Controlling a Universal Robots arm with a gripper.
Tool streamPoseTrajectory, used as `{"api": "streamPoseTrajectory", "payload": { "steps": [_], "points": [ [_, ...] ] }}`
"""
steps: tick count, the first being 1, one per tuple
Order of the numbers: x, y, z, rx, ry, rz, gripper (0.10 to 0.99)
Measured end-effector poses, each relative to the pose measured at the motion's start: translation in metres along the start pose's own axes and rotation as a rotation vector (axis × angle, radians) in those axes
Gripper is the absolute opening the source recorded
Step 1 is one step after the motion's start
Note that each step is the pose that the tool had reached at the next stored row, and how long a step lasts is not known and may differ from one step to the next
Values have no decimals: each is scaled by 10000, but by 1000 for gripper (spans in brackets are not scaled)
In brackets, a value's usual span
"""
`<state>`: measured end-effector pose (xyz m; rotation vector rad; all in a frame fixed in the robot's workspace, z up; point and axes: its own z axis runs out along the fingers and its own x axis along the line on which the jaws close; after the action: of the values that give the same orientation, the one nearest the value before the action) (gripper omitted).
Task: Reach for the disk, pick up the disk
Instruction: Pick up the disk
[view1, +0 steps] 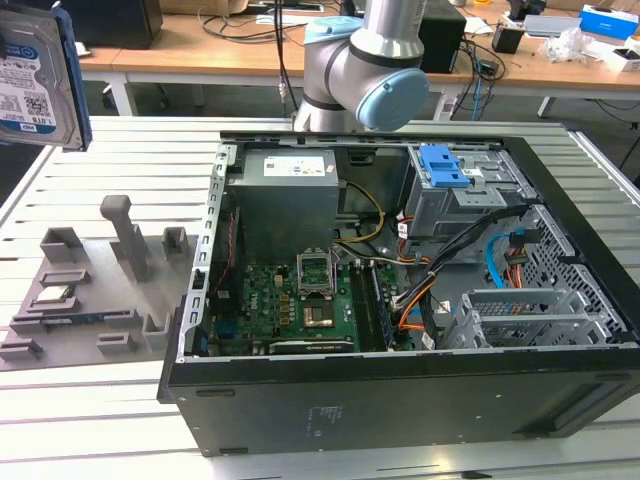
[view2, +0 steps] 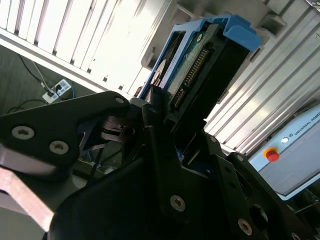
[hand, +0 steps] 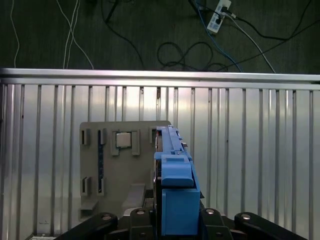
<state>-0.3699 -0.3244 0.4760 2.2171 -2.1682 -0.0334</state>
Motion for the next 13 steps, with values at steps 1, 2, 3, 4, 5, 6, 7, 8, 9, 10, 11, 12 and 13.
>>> {"api": "streamPoseTrajectory", "payload": {
  "steps": [1, 2, 3, 4, 5, 6, 7, 8, 9, 10, 11, 12, 13],
  "points": [
    [-1, 1, -20, -1, 0, 0, 361],
    [-2, 1, -48, -1, 0, 0, 361],
    [-2, 2, -74, -1, 0, 0, 361],
    [-3, 3, -91, -2, 0, 0, 361],
    [-3, 3, -107, -2, 0, 0, 361],
    [-4, 4, -134, -3, 0, 0, 361],
    [-4, 5, -150, -3, 0, 0, 361],
    [-5, 6, -168, -4, 0, 1, 361],
    [-5, 6, -197, -5, 1, 0, 361],
    [-6, 7, -234, -5, 1, 0, 361],
    [-7, 8, -256, -5, 0, 0, 361],
    [-7, 9, -275, -6, 0, 0, 361],
    [-8, 11, -326, -8, 0, 0, 361]
  ]
}}
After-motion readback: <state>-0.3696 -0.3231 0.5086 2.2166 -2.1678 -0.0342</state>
